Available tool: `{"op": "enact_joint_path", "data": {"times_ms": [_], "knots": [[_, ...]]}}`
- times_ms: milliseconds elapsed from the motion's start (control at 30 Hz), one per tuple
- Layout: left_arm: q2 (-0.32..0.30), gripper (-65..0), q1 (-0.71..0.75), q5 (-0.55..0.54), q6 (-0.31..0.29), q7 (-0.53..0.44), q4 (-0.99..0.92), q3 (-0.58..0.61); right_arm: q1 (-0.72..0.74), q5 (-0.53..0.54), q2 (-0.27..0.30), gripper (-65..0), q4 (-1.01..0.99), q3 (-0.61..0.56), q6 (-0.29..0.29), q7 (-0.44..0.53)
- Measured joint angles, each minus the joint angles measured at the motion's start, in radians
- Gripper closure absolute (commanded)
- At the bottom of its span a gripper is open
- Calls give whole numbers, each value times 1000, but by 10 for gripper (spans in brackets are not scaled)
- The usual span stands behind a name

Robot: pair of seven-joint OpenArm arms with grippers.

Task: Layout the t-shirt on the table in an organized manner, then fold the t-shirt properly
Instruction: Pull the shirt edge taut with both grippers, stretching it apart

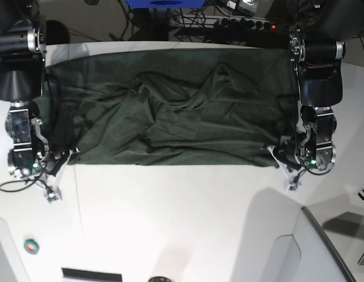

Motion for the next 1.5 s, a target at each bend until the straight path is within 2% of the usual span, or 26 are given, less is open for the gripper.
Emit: {"op": "enact_joint_path", "data": {"times_ms": [200, 567, 667, 800, 967, 1333, 1367, 1500], "knots": [[0, 0, -8, 1, 0, 67, 94, 0, 0, 0, 0, 0, 0, 0, 0, 0], [-1, 0, -6, 1, 0, 70, 111, 0, 0, 0, 4, 0, 0, 0, 0, 0], [-14, 0, -5, -14, 0, 127, 155, 2, 0, 0, 6, 0, 0, 0, 0, 1], [-18, 0, -12, -21, -4, 159, 228, -84, 1, 1, 5, 0, 0, 0, 0, 3], [-51, 0, -8, -21, -3, 160, 226, -104, 3, 1, 5, 0, 0, 0, 0, 4], [-49, 0, -6, -22, -4, 187, 225, -106, 3, 5, 3, 0, 0, 13, -1, 4], [-49, -20, -7, -23, -4, 187, 225, -106, 2, 6, 0, 0, 0, 40, 0, 3], [-50, -194, -8, -21, -3, 186, 224, -108, 2, -2, 9, 0, 0, 82, -1, 3]]}}
